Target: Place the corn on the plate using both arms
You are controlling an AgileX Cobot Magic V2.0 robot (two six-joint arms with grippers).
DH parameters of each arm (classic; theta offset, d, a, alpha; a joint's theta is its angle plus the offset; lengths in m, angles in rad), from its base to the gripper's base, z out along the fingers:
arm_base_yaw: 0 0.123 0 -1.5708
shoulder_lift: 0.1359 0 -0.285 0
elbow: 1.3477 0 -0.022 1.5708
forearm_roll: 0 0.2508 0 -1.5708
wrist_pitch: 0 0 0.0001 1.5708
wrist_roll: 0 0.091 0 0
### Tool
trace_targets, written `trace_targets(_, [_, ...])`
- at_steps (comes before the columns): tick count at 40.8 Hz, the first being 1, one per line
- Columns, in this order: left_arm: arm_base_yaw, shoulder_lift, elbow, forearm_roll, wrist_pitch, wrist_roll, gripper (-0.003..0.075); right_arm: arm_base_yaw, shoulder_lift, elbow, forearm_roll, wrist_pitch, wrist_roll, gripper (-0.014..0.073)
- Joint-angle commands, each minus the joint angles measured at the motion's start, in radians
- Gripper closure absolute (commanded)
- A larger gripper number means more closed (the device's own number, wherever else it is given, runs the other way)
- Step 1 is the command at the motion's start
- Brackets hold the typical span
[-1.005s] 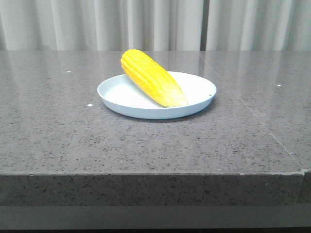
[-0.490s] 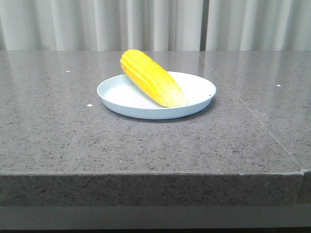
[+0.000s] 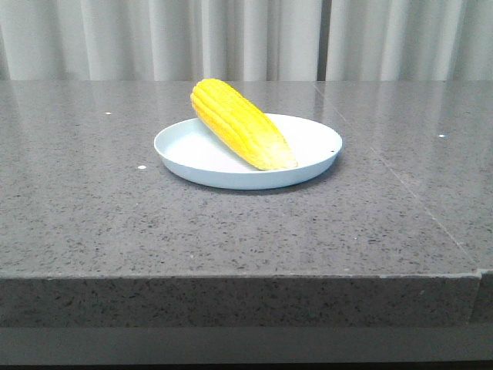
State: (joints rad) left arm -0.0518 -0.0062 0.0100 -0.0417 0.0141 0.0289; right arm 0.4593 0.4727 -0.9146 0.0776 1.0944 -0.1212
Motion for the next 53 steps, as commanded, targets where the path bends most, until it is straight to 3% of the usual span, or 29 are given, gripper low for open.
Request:
trace_targets(1, [0.002,-0.017,0.022,0.0,-0.085,0.004,0.074,0.001,0.006,-0.022,-0.004,-0.058,-0.007,0.0664])
trace_targets(48, [0.002,-0.017,0.022,-0.002,-0.085,0.004,0.0741,0.001,-0.002,-0.011,-0.003,-0.07,-0.007,0.0664])
trace_targets(53, [0.002,-0.017,0.022,-0.002,-0.085,0.004,0.0741,-0.067,-0.039,0.059,-0.004,-0.122,-0.007,0.0664])
